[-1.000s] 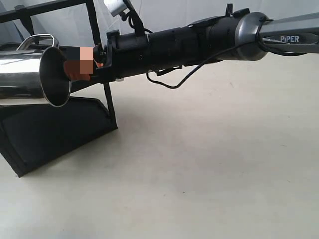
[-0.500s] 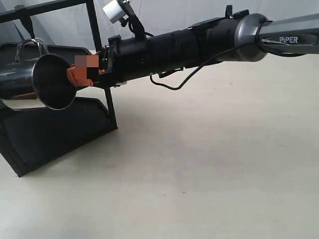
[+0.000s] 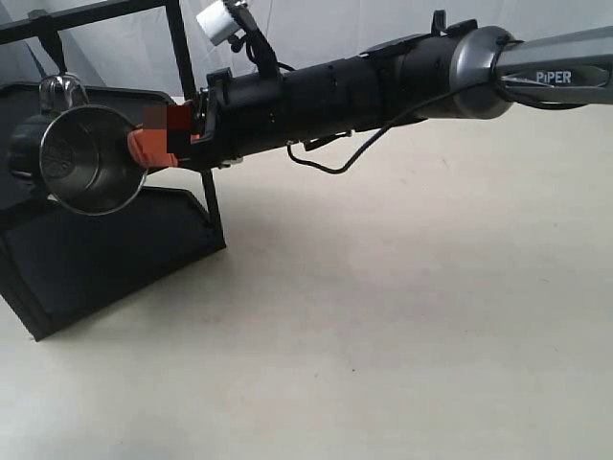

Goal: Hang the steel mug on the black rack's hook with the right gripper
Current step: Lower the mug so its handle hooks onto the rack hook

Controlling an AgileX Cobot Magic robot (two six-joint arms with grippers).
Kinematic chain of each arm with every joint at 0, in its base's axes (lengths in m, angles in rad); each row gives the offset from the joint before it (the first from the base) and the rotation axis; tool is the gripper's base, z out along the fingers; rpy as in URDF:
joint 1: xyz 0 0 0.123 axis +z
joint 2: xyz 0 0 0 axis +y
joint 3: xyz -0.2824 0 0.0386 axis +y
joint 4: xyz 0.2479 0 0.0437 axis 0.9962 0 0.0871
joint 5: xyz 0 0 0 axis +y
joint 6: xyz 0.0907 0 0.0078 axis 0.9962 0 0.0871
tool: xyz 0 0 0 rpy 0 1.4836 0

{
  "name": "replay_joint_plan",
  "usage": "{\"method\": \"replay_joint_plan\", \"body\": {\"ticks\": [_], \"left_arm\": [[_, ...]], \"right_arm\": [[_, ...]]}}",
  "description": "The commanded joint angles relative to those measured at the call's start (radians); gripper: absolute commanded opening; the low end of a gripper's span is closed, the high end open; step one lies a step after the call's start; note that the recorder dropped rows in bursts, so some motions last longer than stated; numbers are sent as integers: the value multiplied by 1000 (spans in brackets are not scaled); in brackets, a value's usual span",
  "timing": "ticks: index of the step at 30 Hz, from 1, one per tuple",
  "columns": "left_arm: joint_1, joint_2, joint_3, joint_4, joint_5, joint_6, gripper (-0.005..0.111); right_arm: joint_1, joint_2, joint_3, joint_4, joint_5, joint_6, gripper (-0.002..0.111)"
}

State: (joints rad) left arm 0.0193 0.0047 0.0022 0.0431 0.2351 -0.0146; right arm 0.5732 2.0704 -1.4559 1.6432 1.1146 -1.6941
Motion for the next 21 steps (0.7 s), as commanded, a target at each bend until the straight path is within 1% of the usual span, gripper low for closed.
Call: {"method": "replay_joint_plan", "body": {"ticks": [1, 3, 5, 7, 21], "left_arm": [[-1, -5, -2, 3, -4, -2, 2], [-1, -5, -2, 3, -4, -2, 2], [-1, -5, -2, 3, -4, -2, 2], [-1, -5, -2, 3, -4, -2, 2], [-1, -5, -2, 3, -4, -2, 2]], "right_arm": [[-4, -3, -5, 5, 27, -2, 27], [-4, -3, -5, 5, 29, -2, 28], [-4, -3, -5, 5, 29, 2, 35], [-4, -3, -5, 3, 29, 3, 39], [-6, -3, -5, 0, 22, 23, 40]]}}
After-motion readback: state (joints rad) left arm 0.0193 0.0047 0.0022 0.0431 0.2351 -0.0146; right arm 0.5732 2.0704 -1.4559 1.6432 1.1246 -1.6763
